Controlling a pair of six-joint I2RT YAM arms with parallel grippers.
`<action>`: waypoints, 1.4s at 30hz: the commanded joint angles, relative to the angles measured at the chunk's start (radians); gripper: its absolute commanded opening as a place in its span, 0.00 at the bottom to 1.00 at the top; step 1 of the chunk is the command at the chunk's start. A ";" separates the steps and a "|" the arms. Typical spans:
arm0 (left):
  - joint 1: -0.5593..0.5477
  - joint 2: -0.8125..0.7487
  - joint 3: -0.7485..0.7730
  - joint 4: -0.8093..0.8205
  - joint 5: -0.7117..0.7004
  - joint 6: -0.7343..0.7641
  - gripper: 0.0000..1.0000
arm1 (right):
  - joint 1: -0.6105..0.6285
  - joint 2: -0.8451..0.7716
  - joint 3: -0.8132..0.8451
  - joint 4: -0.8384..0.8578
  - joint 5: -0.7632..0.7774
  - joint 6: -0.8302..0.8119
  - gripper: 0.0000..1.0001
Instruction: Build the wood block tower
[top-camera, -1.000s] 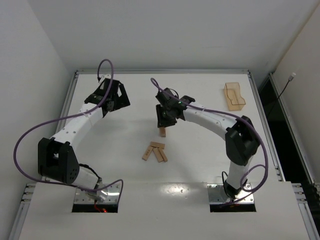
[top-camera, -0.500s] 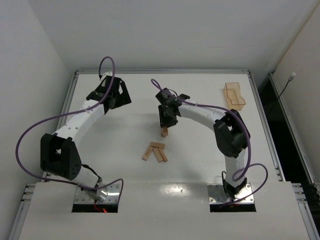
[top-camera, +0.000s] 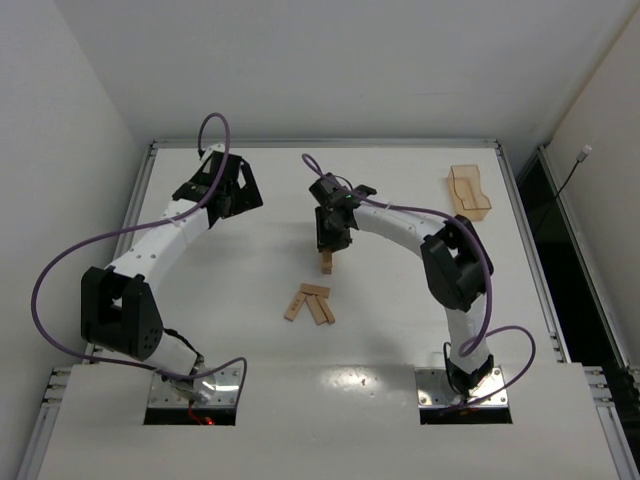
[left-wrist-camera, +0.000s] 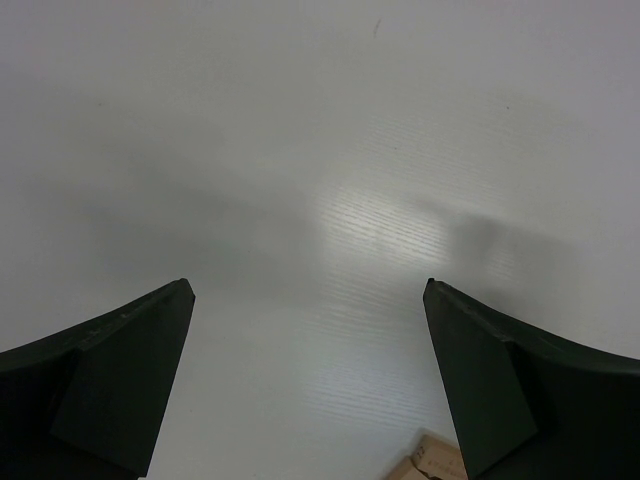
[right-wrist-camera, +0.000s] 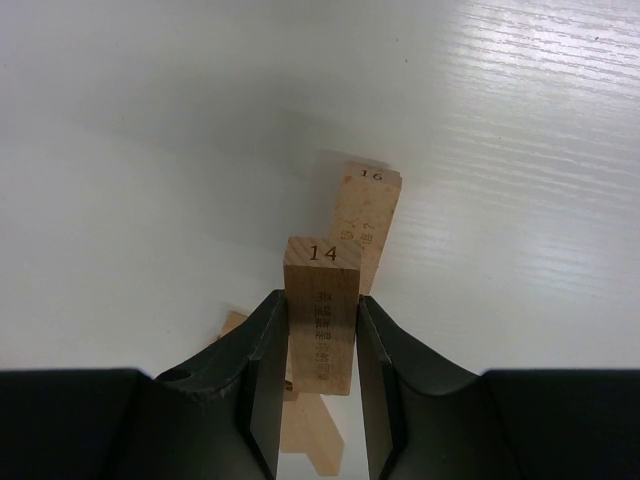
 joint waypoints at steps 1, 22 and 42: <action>0.010 -0.003 0.014 0.025 0.004 -0.008 1.00 | -0.008 0.012 0.044 0.013 -0.004 0.026 0.00; 0.029 -0.003 -0.014 0.034 0.023 -0.008 1.00 | -0.027 0.061 0.035 0.031 -0.030 0.006 0.14; 0.047 -0.013 -0.023 0.034 0.043 -0.008 1.00 | -0.008 0.090 -0.005 0.051 -0.059 -0.003 0.59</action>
